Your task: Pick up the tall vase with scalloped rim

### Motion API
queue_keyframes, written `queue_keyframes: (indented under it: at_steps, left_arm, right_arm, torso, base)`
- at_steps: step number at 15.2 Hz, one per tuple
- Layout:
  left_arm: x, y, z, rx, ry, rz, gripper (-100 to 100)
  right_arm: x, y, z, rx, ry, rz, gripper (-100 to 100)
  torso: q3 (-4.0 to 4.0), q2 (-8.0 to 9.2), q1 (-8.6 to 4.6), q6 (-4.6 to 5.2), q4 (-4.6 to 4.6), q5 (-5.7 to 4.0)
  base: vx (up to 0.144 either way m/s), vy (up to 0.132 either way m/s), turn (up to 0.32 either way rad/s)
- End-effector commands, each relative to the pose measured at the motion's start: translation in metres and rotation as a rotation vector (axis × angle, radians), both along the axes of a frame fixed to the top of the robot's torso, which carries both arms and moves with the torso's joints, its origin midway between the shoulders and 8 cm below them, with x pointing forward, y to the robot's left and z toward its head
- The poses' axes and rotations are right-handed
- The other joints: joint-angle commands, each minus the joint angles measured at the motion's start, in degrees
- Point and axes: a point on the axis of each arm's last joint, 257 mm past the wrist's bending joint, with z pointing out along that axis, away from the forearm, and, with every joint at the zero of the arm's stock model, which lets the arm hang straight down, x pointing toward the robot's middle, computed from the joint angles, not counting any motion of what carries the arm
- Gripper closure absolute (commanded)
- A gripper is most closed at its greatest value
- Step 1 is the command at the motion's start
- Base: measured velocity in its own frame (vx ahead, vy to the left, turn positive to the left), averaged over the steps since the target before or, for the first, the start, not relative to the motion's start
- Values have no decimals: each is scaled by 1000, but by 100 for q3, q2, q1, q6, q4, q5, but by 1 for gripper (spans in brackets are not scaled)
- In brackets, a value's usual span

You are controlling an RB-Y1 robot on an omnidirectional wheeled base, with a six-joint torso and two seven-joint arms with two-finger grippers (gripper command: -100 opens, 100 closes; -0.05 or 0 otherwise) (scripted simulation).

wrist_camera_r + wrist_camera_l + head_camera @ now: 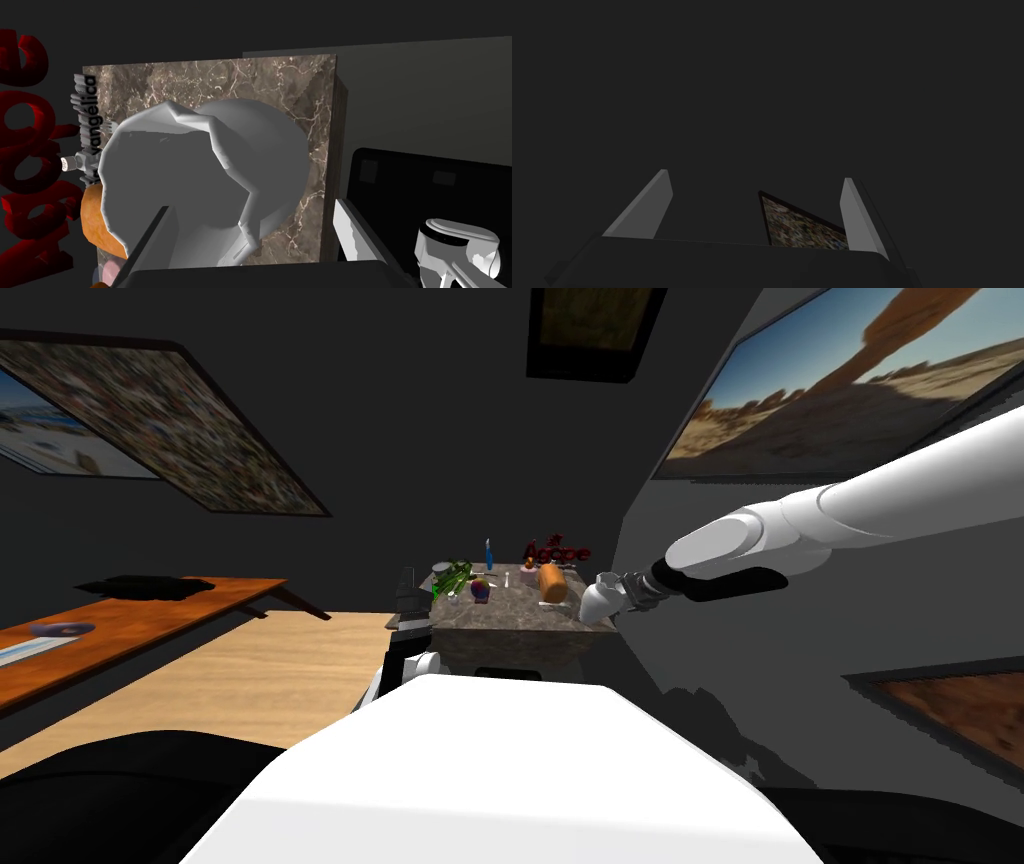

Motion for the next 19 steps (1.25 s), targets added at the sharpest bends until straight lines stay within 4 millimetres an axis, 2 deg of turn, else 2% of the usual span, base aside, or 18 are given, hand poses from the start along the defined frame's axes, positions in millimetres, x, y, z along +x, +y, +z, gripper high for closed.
queue_keyframes:
  at_steps: [1, 5, 9, 10, 11, 15, 16, 18, 19]
  left_arm:
    - [0, 0, 0, 0, 0, 0, 0]
    - [0, 0, 0, 0, 0, 0, 0]
    - [0, 0, 0, 0, 0, 0, 0]
    - [0, 0, 0, 0, 0, 0, 0]
    - [0, 0, 0, 0, 0, 0, 0]
    - [0, 0, 0, 0, 0, 0, 0]
    - [0, 0, 0, 0, 0, 0, 0]
    - [0, 0, 0, 0, 0, 0, 0]
    - [0, 0, 0, 0, 0, 0, 0]
  right_arm:
    - [-4, -5, 1, -49, 26, 11, -100]
    - [-6, -7, 1, -66, 35, 15, -100]
    - [-8, -15, -17, -69, 36, 10, -100]
    - [-8, -13, -13, -68, 40, 11, -100]
    - [-8, -13, -14, -69, 37, 11, 100]
    - [-8, -11, -15, -69, 42, 23, 100]
    - [-7, -10, -5, -69, 37, 14, 100]
    - [-6, -8, 1, -70, 37, 16, 100]
    - [-7, -9, -4, -70, 38, 17, 100]
  torso:
    - [0, 0, 0, 0, 0, 0]
    - [3, 5, -2, 0, 1, -1]
    - [3, 5, -13, 1, 1, -5]
    - [2, 4, -14, 1, 1, -5]
    - [4, 6, -13, 1, 2, -4]
    - [6, 9, -3, 19, 4, 3]
    - [4, 6, -7, 21, 3, 0]
    - [11, 14, -6, 22, 10, 3]
    - [15, 19, -4, 19, 13, 3]
  base:
    - [30, 10, 19]
    - [20, 5, 12]
    - [24, -9, 21]
    - [17, -7, 8]
    - [6, -3, 1]
    - [-1, 0, 14]
    - [-15, 9, -47]
    - [-29, 12, -56]
    - [-19, 7, -14]
